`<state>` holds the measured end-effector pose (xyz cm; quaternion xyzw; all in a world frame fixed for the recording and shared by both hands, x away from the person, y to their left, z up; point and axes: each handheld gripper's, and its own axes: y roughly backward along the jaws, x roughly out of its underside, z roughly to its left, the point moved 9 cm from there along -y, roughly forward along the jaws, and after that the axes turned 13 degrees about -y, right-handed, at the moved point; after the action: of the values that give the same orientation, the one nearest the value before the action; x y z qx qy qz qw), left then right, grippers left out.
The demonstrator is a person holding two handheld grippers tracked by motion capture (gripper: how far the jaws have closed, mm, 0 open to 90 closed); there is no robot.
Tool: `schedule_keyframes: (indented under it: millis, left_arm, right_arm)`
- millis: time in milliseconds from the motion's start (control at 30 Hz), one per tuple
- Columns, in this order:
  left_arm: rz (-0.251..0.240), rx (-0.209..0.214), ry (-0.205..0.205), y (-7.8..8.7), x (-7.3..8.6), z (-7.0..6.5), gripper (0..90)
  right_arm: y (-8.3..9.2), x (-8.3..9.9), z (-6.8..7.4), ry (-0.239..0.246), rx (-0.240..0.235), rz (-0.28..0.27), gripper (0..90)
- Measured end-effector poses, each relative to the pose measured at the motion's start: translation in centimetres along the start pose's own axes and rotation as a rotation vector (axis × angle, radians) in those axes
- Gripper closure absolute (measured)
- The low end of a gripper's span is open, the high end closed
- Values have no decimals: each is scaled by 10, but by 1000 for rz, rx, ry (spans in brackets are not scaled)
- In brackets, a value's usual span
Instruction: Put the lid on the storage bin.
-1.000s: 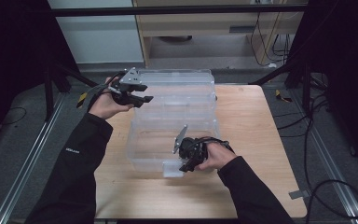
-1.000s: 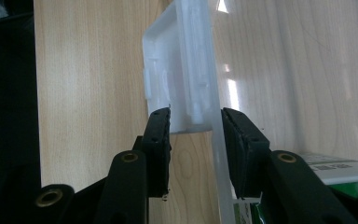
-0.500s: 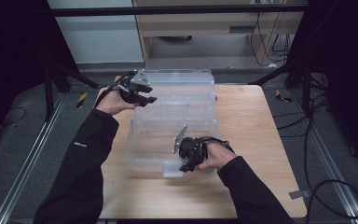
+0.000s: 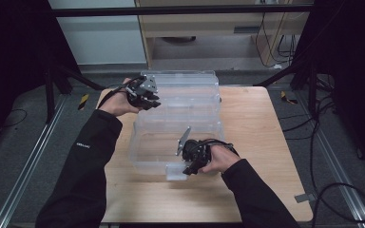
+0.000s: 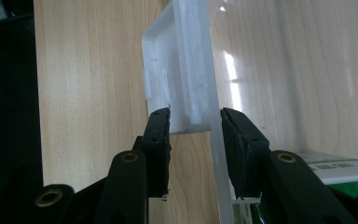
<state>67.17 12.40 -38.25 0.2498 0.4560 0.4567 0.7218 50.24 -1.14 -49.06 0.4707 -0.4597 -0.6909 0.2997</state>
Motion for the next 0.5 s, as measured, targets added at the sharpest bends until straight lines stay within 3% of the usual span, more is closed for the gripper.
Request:
schedule_keyframes:
  millis: [500]
  left_arm:
    - [29,34,-39,-4,-4,0,772]
  right_arm:
    - [0,0,0,-2,1,1,640]
